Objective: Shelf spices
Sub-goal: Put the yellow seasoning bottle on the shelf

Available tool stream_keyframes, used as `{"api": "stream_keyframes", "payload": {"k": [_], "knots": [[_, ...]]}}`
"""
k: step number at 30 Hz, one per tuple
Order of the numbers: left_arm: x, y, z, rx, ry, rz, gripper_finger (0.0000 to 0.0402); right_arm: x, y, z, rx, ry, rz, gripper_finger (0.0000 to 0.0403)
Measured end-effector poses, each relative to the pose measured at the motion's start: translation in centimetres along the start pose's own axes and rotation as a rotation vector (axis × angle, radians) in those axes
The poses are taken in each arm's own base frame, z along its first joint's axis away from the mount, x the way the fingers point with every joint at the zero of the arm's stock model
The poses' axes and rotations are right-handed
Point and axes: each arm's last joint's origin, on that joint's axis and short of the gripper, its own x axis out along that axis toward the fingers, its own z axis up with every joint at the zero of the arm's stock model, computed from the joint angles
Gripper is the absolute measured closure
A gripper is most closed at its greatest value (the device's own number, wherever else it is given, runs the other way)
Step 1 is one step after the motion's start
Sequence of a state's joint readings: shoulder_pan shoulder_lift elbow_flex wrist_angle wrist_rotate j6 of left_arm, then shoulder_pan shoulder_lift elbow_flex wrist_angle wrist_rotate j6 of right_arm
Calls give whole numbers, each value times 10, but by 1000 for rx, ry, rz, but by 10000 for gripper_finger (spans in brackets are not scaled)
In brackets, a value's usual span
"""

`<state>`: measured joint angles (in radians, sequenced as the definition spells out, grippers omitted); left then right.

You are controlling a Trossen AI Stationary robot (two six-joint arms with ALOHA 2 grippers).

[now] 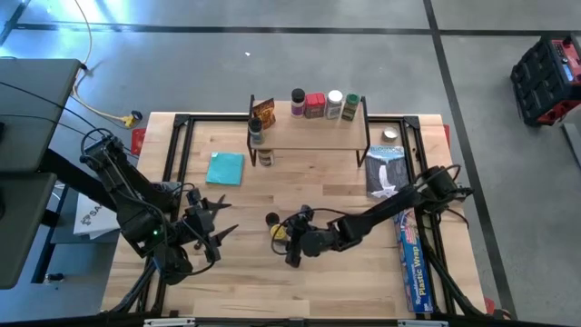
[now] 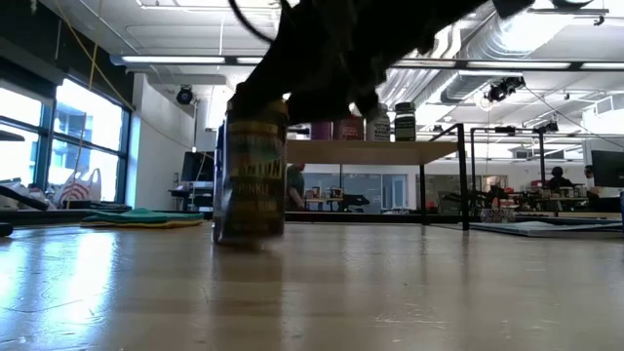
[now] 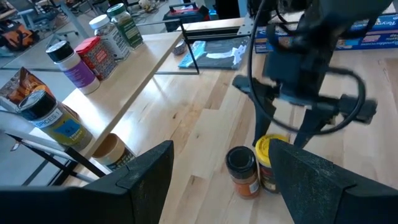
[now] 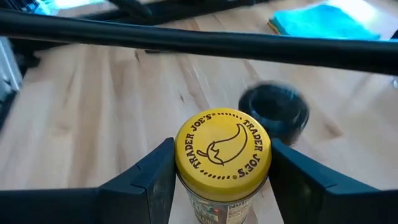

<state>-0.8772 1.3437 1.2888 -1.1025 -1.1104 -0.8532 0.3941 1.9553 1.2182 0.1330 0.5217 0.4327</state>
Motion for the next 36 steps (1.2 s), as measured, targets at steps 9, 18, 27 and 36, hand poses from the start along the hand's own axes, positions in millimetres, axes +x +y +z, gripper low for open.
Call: {"api": "stream_keyframes", "payload": {"k": [9,18,27,36], "knots": [[0,0,0,0,0,0,142,-44,4,71,-76,-23,3,199],[0,0,0,0,0,0,142,-73,-58,181,-195,-58,-131,199],[0,0,0,0,0,0,142,-75,-172,245,-141,-108,-218,199],[0,0,0,2,0,1,142,-57,-262,246,-15,-69,-224,199]]}}
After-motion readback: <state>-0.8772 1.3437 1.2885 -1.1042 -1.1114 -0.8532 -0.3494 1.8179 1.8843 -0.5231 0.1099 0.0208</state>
